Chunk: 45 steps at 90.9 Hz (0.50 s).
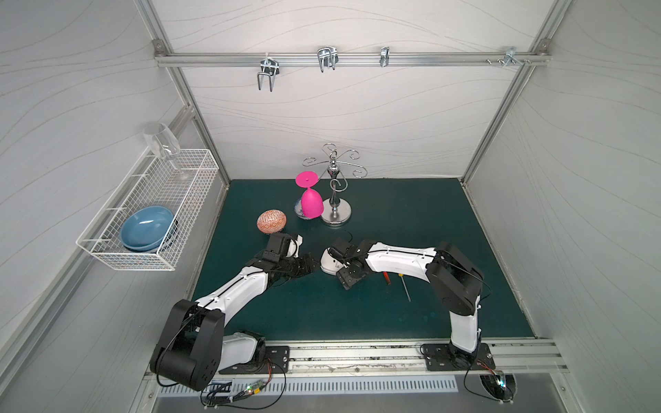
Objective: Remove the battery from the alarm
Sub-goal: Adjust the cover at the center of the board.
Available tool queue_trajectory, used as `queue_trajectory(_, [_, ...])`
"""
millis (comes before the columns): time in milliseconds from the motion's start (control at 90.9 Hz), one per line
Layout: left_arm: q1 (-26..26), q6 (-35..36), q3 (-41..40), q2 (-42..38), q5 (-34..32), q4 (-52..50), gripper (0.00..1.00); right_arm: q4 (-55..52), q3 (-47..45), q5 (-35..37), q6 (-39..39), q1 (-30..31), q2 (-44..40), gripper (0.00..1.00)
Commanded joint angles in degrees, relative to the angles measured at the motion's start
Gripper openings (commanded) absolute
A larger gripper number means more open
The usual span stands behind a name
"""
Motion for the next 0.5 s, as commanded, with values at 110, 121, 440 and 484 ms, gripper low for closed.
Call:
queue_trajectory(110, [-0.34,-1.99,-3.75,-4.74,0.61,2.10,0.54,-5.33,1.86,4.86,-9.29,-0.47,-3.09,0.71])
queue_trajectory(121, [-0.27,-2.04,-3.95,-5.14,0.55,2.07,0.54,-5.95,1.80,5.22,-10.06,-0.47,-3.37,0.71])
queue_trajectory(440, [2.00,-6.16,-10.25,-16.40,-2.09,0.99,0.59,-23.53,1.56,19.17,-24.00,3.78,-8.29,0.55])
queue_trajectory(484, [2.01,-6.58,-11.08,-17.92,-2.20,0.81,0.59,-23.35,1.19,21.35,-22.98,5.00,-8.50,0.57])
